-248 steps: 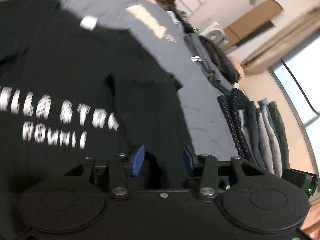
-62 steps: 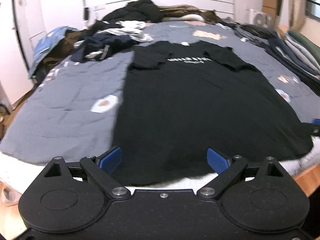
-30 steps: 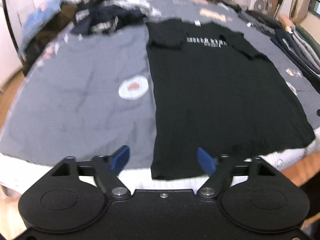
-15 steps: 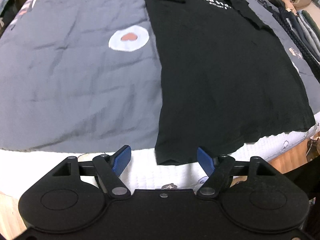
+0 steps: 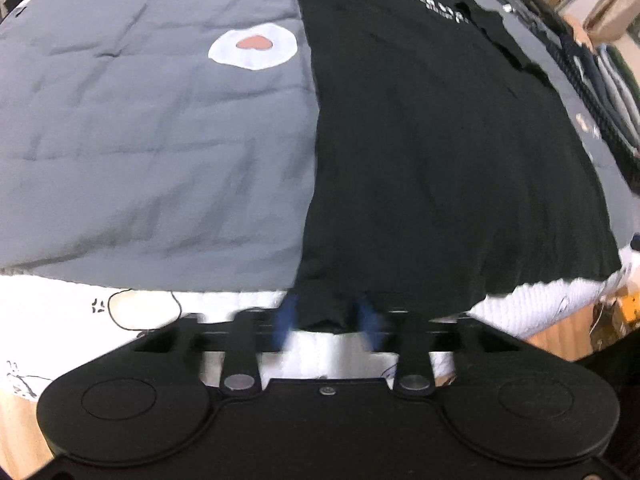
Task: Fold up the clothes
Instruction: 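Grasp the T-shirt's hem with the left tool while the right tool grasps the hem too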
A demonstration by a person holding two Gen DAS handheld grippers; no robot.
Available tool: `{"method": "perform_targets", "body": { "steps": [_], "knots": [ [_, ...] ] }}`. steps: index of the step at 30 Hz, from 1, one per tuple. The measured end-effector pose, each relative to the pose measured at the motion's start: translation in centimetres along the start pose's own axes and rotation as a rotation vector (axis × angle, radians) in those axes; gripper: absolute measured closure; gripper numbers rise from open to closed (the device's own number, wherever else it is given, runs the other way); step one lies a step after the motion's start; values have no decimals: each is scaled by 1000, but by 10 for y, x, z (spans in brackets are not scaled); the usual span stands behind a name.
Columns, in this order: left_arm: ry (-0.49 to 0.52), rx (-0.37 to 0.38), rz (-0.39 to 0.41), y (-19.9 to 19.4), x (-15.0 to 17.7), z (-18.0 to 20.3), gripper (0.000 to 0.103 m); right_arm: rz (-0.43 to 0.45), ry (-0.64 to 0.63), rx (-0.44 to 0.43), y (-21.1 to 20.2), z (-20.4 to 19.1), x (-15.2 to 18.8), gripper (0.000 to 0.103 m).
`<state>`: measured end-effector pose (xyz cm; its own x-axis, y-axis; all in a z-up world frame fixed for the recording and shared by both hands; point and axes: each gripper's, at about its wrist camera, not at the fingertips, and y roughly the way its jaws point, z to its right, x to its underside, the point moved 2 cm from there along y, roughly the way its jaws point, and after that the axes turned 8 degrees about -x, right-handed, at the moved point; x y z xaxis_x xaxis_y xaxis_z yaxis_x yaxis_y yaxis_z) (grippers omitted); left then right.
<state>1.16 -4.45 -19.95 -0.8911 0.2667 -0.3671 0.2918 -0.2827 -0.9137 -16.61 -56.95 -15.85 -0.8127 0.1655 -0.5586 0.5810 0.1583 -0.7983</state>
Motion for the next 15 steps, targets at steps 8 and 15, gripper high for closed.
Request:
{"method": "perform_targets", "body": {
  "steps": [8,15],
  "knots": [
    [10,26,48,-16,3,4,89,10,9,6,-11,21,-3,23],
    [10,-10,30,-10,3,7,89,-132,-8,-121,3,31,4,23]
  ]
}}
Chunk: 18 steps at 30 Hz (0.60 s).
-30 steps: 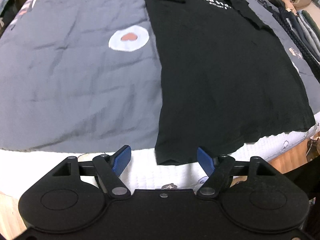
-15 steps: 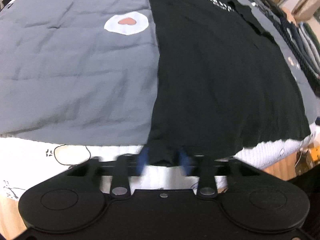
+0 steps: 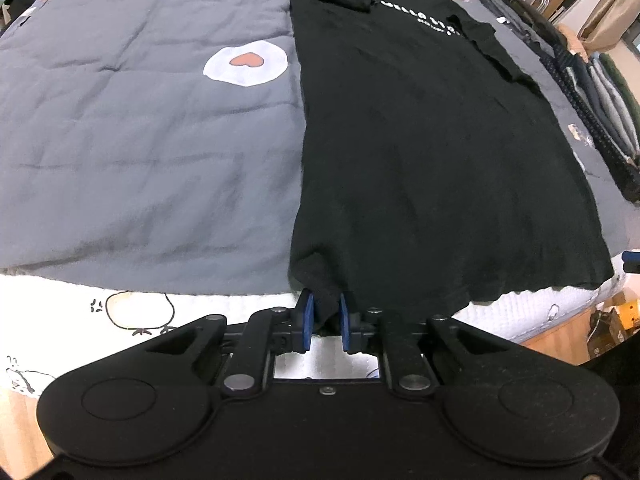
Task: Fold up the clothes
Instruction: 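Grasp the T-shirt's hem with the left tool while the right tool grasps the hem too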
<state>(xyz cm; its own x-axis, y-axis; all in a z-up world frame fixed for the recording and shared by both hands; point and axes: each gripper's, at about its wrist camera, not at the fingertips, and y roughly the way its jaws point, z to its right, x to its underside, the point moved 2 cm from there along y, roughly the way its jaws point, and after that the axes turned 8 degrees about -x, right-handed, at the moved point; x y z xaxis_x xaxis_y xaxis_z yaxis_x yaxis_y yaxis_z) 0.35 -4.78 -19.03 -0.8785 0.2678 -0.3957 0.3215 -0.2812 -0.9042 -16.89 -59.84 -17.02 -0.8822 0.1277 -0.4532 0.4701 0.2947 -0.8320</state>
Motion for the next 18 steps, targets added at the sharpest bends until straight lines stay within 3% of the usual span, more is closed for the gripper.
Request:
{"method": "perform_targets", "body": {
  "steps": [4,9,13,15,17,18],
  "knots": [
    [3,-11,-6,2,1,1,89,-27,49,-7,16,4,4,22],
    [-8,-19,-14,4,3,-1,89,-39,249,-47,31,24,10,22],
    [-13,-20,-14,7,4,-1,88,-12,259,-37,33,22,16,24],
    [-23,-19,-17,9,4,-1,86,2,264,-37,31,21,18,35],
    [-34,-17,-20,10,4,-1,83,15,289,-59,28,22,19,72],
    [-36,-16,-21,11,5,-1,82,22,294,-81,26,22,19,82]
  ]
}}
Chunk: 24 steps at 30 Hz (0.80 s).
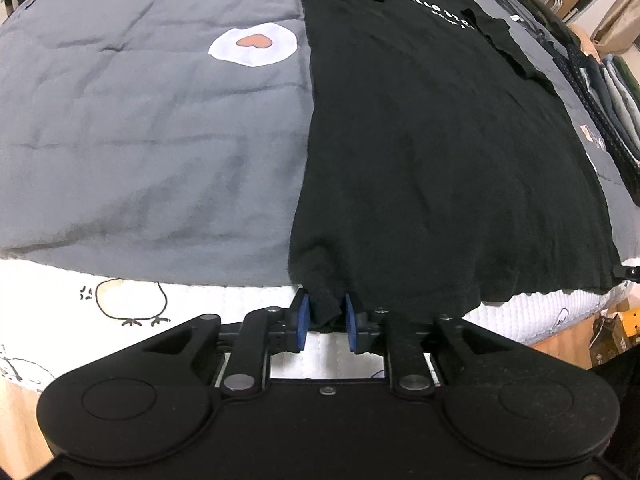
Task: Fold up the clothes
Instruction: 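Grasp the T-shirt's hem with the left tool while the right tool grasps the hem too, then lift the hem with both tools and fold it toward the collar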
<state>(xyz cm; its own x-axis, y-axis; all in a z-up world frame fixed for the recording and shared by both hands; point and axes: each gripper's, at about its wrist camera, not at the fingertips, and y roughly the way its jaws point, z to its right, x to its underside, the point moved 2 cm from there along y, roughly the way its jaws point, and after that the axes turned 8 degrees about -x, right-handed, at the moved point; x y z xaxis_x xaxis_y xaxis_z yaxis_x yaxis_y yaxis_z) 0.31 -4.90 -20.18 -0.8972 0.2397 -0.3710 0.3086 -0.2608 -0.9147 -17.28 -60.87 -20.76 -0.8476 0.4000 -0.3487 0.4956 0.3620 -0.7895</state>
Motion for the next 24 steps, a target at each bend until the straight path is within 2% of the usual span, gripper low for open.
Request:
{"method": "perform_targets", "body": {
  "steps": [1,2,3,4,5,6,7,9,10,12,18,24],
  "knots": [
    [-2,0,-1,0,0,0,82,3,5,-23,-2,-1,0,90],
    [-7,0,-3,1,0,0,77,7,10,-46,-4,-2,0,92],
    [-17,3,-8,2,1,0,70,10,15,-68,-5,-3,0,93],
    [-29,14,-12,3,1,-1,57,13,18,-86,-6,-6,0,94],
    [-36,30,-9,4,3,0,51,17,21,-102,-6,-8,1,94],
    [-33,38,-4,4,4,1,51,20,22,-111,-7,-10,1,95],
    [-12,31,5,3,5,4,51,23,23,-119,-8,-12,0,95],
    [27,23,20,1,8,8,74,27,29,-133,-10,-13,-1,95],
    [25,34,21,-1,8,7,89,29,35,-138,-11,-13,-2,95],
    [-9,74,26,-6,8,0,90,38,51,-153,-12,-13,-4,96],
    [-90,156,109,-42,4,-21,91,108,119,-252,-26,-10,-11,97],
    [-127,206,231,-80,-31,-19,91,223,215,-375,-47,-11,-32,97]
  ]
}}
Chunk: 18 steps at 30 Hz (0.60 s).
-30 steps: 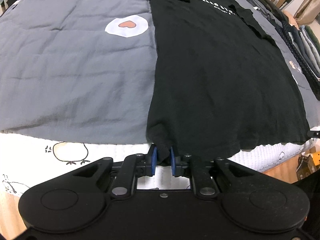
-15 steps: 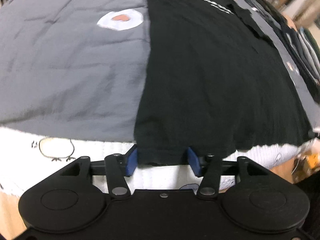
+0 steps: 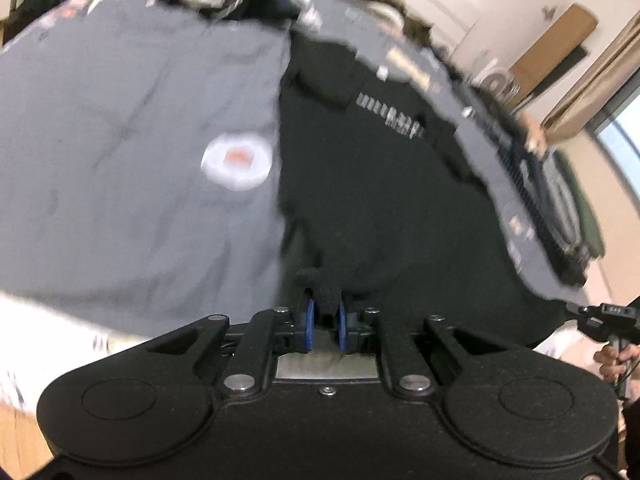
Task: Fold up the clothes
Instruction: 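Lift the hem with both tools and fold it toward the collar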
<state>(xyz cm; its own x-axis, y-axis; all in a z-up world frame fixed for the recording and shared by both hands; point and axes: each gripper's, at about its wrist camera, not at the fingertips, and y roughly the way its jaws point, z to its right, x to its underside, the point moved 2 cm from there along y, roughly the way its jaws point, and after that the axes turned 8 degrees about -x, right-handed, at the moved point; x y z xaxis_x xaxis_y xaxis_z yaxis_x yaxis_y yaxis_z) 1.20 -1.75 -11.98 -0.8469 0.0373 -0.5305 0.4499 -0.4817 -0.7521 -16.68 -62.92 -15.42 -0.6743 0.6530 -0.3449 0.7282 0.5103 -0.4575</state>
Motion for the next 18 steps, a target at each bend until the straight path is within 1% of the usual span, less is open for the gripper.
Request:
{"method": "perform_targets", "body": {
  "steps": [3,7,10,18],
  "knots": [
    [19,15,47,-4,-26,13,91,61,27,-50,-2,-10,-23,97],
    [53,17,81,9,-64,32,91,120,31,-79,8,-24,-62,97],
    [57,12,107,24,-94,38,92,151,32,-79,23,-31,-97,97],
    [63,-28,146,70,-172,54,92,199,54,-55,78,-36,-170,97]
  ]
}}
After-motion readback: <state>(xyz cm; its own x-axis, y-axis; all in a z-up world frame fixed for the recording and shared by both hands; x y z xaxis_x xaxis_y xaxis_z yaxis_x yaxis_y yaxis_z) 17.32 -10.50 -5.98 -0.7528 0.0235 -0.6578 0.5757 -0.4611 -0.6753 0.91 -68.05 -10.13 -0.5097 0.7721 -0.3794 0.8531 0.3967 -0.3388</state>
